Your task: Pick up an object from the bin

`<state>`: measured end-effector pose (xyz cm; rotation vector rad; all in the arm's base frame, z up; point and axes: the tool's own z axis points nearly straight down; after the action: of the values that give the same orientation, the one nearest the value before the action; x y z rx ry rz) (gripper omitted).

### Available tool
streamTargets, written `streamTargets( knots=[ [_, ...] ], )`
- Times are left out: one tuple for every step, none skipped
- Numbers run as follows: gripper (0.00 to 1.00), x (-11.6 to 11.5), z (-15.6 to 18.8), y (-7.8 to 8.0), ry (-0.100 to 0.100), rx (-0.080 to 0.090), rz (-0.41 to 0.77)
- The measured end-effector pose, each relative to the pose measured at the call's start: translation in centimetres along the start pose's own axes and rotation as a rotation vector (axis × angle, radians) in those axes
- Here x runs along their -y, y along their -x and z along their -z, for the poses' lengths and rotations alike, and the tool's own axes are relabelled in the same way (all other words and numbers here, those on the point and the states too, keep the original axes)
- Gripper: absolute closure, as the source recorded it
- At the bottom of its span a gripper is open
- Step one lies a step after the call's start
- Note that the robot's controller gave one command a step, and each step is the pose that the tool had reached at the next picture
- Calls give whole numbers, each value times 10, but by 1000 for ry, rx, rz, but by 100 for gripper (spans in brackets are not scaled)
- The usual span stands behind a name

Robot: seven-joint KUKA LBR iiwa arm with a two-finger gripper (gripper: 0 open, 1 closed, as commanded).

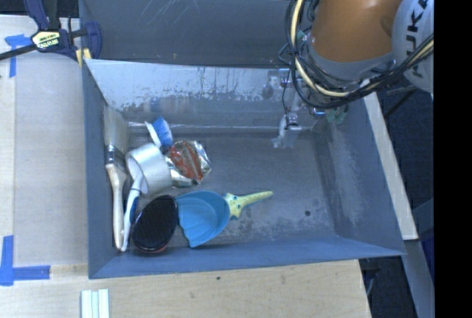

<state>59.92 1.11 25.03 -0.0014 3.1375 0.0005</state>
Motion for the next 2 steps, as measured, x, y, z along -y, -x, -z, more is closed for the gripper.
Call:
streamTargets(
  knots=[
    [0, -27, -137, -49, 0, 4, 78],
    [0, -38, -105, -68, 0, 12, 42]
  ],
)
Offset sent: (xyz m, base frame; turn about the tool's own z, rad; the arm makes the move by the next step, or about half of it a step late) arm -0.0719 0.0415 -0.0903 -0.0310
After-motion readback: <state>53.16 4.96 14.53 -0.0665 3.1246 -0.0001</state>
